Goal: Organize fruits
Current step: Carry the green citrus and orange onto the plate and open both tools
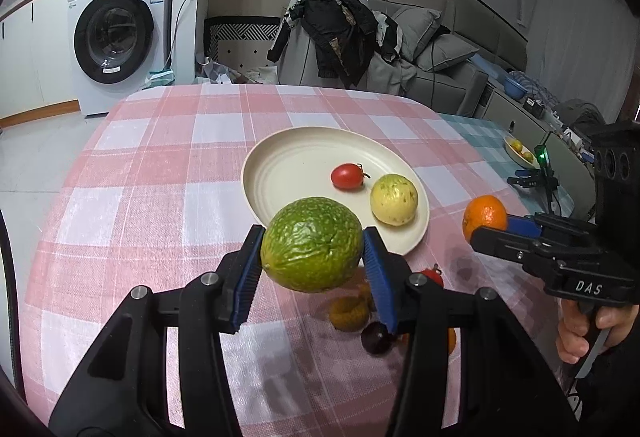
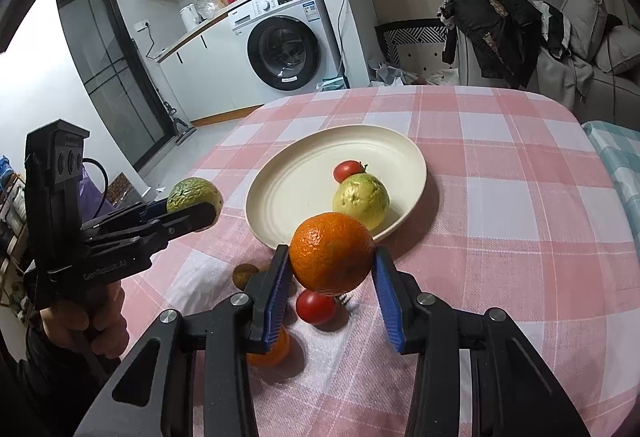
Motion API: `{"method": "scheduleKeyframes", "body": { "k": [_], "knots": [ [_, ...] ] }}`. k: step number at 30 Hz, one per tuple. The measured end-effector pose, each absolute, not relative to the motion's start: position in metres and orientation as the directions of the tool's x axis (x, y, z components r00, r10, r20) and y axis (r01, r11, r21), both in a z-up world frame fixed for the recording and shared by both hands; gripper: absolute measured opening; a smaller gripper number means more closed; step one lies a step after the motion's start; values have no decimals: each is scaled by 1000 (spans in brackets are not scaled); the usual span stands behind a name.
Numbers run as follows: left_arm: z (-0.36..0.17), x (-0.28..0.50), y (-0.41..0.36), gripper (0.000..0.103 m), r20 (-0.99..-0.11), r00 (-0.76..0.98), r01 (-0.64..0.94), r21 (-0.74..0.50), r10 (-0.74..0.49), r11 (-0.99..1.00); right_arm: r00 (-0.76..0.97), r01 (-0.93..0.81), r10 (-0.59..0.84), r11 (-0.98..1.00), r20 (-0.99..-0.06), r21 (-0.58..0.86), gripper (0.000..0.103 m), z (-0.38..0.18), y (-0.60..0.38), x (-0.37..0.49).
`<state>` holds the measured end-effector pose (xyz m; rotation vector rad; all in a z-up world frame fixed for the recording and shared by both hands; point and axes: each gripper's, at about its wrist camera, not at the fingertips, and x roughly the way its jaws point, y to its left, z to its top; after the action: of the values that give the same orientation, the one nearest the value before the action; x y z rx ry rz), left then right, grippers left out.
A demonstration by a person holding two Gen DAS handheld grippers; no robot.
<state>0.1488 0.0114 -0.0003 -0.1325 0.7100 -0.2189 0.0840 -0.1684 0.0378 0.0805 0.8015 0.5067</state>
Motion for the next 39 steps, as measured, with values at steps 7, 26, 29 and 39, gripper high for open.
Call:
{"method": "scheduleKeyframes", "body": {
  "k": [7,26,29,39],
  "knots": [
    [-1,165,9,46,-634,735,149,-199,-243,969,568,-405,467,875,-678,264,42,33,-162,94],
    [-26,202,1,46,-668,703,146,-200,-243,969,530,-424,487,861,-694,281,42,22,-138,114],
    [-29,205,0,46,-673,698,148,-200,-246,969,525,-420,483,863,-701,280,42,20,-136,118],
    [-39,213,-6,46,-692,680,159,-187,-245,969,518,-407,461,874,-721,266,42,15,-132,127]
  ]
}}
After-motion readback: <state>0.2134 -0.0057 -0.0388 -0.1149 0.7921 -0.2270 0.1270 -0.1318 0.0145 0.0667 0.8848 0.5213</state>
